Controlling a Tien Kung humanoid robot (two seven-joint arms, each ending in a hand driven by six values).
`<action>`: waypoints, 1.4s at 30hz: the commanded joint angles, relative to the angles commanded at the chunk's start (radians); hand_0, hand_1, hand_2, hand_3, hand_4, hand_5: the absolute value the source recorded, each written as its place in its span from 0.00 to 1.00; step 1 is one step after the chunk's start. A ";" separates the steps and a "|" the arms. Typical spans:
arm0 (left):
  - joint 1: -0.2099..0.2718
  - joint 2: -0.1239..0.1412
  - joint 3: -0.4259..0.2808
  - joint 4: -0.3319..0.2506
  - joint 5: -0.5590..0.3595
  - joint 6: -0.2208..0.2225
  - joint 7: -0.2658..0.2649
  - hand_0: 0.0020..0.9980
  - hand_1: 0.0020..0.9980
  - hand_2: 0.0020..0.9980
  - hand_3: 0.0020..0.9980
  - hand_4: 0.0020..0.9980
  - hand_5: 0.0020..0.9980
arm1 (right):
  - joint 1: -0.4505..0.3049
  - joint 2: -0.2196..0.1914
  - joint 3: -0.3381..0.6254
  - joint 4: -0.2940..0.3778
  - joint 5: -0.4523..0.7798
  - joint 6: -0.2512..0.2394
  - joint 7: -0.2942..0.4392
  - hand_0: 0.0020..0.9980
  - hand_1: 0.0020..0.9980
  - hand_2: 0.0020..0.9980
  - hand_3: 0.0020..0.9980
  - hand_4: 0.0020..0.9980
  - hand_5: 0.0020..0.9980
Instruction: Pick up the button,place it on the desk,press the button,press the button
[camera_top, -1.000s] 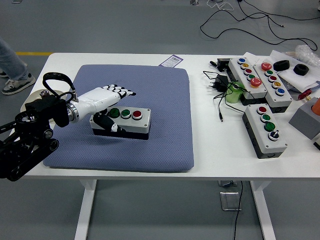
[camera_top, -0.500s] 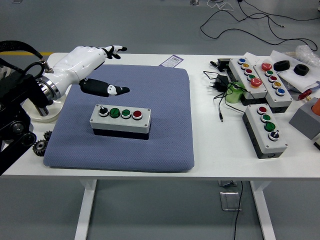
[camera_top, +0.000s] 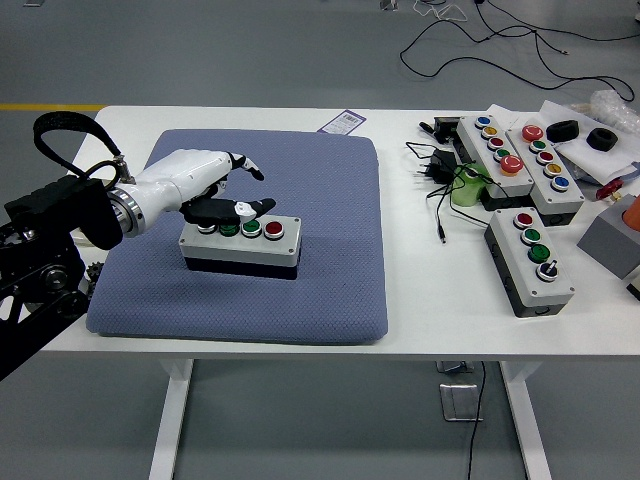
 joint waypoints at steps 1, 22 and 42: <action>-0.002 0.000 0.008 0.003 0.008 -0.001 0.006 0.00 0.00 0.06 0.77 0.76 1.00 | 0.000 0.000 0.001 0.000 -0.001 0.000 0.000 0.71 0.70 0.76 0.70 0.38 0.19; -0.019 -0.005 0.119 0.066 0.025 -0.023 0.036 0.00 0.01 0.07 0.79 0.76 1.00 | -0.001 0.000 -0.002 0.000 0.002 -0.001 0.002 0.71 0.70 0.76 0.70 0.38 0.19; -0.034 -0.024 0.172 0.110 0.016 -0.020 0.044 0.00 0.01 0.07 0.79 0.75 1.00 | -0.001 0.000 -0.007 0.000 0.009 -0.002 0.002 0.71 0.70 0.76 0.70 0.38 0.19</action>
